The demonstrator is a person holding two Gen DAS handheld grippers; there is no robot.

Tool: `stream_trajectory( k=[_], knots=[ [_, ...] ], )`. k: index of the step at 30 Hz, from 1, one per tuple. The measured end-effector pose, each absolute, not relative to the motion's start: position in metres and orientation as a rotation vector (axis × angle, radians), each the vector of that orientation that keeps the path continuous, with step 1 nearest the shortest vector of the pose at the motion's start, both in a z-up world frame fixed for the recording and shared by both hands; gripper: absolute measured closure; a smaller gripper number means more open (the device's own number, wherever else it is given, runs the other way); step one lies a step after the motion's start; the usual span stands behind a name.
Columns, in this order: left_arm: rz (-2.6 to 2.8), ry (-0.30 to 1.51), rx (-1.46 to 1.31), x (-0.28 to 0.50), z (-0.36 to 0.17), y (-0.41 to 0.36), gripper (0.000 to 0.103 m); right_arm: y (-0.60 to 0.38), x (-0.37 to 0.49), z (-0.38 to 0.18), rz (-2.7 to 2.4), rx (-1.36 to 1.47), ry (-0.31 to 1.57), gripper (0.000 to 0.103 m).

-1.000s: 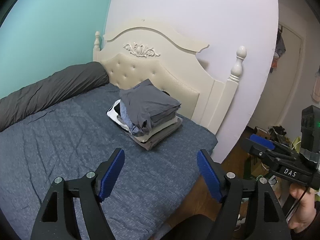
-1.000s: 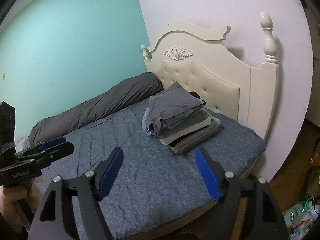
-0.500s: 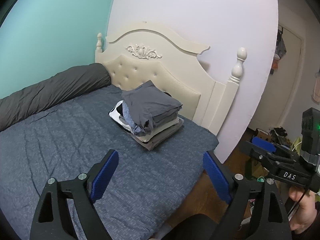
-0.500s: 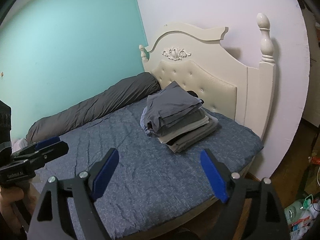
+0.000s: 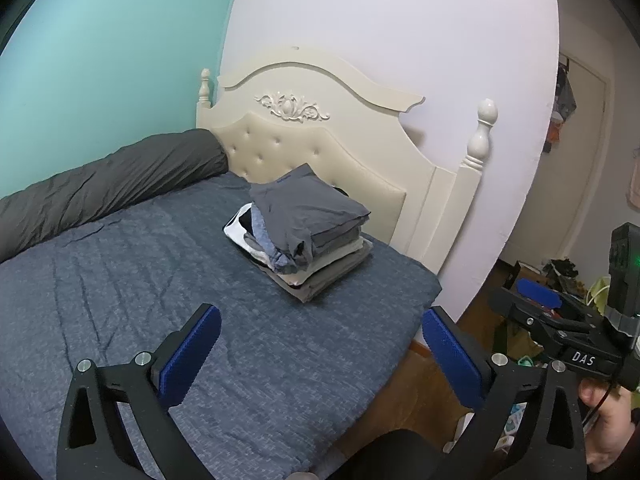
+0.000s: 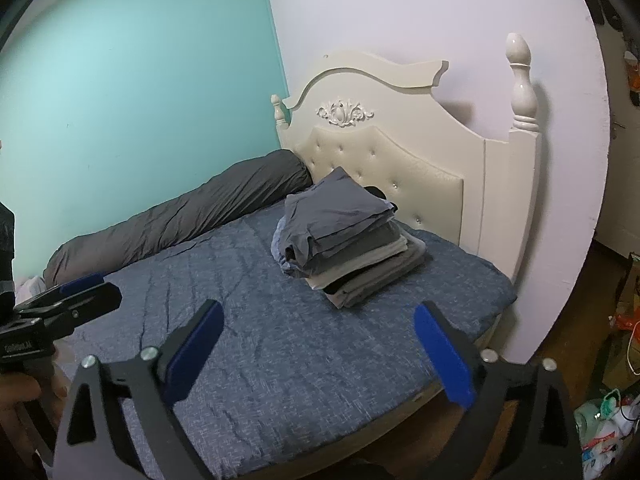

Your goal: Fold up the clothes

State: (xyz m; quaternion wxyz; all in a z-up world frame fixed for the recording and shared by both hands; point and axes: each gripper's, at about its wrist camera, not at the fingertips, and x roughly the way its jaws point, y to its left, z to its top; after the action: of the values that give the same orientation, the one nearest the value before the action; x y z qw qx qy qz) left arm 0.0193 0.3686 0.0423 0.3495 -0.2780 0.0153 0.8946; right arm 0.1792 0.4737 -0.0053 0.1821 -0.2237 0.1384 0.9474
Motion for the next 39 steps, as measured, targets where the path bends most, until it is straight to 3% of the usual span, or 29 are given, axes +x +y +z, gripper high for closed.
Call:
stream_trajectory(
  k=[39],
  knots=[
    [2.340,0.039,-0.748,0.0183,0.0335,0.3613,0.000,0.4730,0.1784,-0.0081,2.651,-0.630,0.351,0.000]
  ],
)
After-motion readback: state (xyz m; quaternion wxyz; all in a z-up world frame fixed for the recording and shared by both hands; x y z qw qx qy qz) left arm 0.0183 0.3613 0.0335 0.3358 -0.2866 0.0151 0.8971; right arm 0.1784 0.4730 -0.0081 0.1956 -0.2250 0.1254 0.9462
